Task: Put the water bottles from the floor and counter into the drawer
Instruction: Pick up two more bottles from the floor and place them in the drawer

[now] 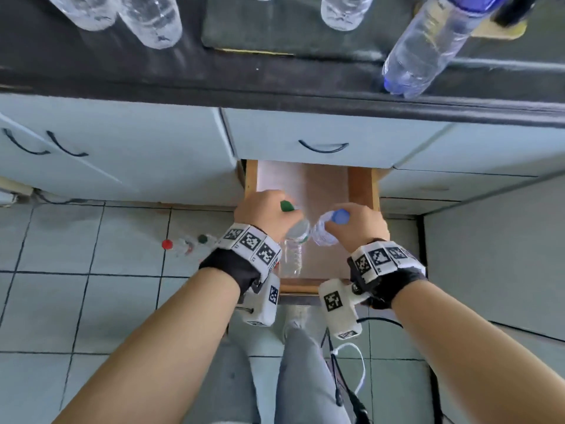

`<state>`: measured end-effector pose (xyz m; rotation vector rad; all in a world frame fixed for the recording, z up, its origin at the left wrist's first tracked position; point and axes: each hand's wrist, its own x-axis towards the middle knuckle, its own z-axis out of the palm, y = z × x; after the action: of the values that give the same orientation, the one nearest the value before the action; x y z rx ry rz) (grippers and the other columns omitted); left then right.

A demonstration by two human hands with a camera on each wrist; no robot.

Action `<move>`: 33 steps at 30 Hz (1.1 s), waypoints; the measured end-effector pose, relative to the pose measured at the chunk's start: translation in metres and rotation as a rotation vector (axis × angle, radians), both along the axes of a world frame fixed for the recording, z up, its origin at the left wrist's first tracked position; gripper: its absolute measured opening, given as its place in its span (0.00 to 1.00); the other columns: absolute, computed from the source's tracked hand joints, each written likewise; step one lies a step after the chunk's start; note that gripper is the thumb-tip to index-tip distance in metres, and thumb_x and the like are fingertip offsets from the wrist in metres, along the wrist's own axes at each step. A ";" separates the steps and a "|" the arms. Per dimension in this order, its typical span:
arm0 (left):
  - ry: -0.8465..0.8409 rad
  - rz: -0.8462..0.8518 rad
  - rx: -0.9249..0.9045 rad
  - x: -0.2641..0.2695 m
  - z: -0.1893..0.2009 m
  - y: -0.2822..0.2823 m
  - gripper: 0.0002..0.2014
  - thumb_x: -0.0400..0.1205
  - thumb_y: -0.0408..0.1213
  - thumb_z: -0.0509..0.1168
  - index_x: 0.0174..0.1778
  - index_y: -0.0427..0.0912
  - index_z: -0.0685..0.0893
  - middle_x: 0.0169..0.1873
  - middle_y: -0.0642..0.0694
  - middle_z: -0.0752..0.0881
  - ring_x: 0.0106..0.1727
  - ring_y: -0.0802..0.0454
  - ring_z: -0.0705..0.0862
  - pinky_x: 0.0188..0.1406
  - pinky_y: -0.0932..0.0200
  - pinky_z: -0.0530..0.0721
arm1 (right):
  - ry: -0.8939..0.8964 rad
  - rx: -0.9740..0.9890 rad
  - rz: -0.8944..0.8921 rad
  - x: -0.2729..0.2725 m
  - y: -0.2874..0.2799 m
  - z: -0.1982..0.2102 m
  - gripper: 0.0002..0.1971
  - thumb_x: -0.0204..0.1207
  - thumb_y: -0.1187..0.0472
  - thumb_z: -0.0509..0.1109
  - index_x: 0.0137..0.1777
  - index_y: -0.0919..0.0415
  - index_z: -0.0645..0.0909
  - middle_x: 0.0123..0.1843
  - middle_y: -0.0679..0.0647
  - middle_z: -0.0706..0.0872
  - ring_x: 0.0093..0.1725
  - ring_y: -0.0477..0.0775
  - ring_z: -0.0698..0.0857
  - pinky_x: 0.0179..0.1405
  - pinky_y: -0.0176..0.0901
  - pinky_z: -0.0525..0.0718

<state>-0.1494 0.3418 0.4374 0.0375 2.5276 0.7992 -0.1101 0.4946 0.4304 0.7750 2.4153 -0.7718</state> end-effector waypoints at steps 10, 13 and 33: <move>-0.312 -0.184 -0.133 0.003 -0.126 0.072 0.15 0.75 0.44 0.66 0.56 0.50 0.88 0.51 0.47 0.90 0.53 0.45 0.87 0.49 0.58 0.84 | -0.333 -0.055 0.275 -0.004 0.064 -0.116 0.11 0.69 0.55 0.68 0.51 0.53 0.85 0.48 0.57 0.86 0.46 0.62 0.82 0.40 0.43 0.78; -0.366 -0.262 -0.179 -0.003 -0.152 0.086 0.14 0.75 0.46 0.64 0.55 0.53 0.87 0.54 0.48 0.89 0.55 0.46 0.85 0.51 0.58 0.82 | -0.363 -0.033 0.301 -0.024 0.066 -0.139 0.09 0.68 0.54 0.68 0.29 0.55 0.77 0.30 0.53 0.76 0.38 0.61 0.79 0.31 0.39 0.72; -0.444 0.001 0.124 -0.023 -0.187 0.079 0.19 0.83 0.29 0.57 0.69 0.43 0.79 0.71 0.43 0.80 0.70 0.46 0.78 0.67 0.58 0.73 | -0.463 -0.130 0.249 -0.055 0.046 -0.193 0.31 0.77 0.66 0.60 0.80 0.54 0.57 0.80 0.64 0.60 0.72 0.67 0.74 0.69 0.59 0.78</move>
<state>-0.1720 0.4212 0.2503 -0.0909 2.0605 0.8561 -0.1652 0.5408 0.2378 0.5190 1.9748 -0.5694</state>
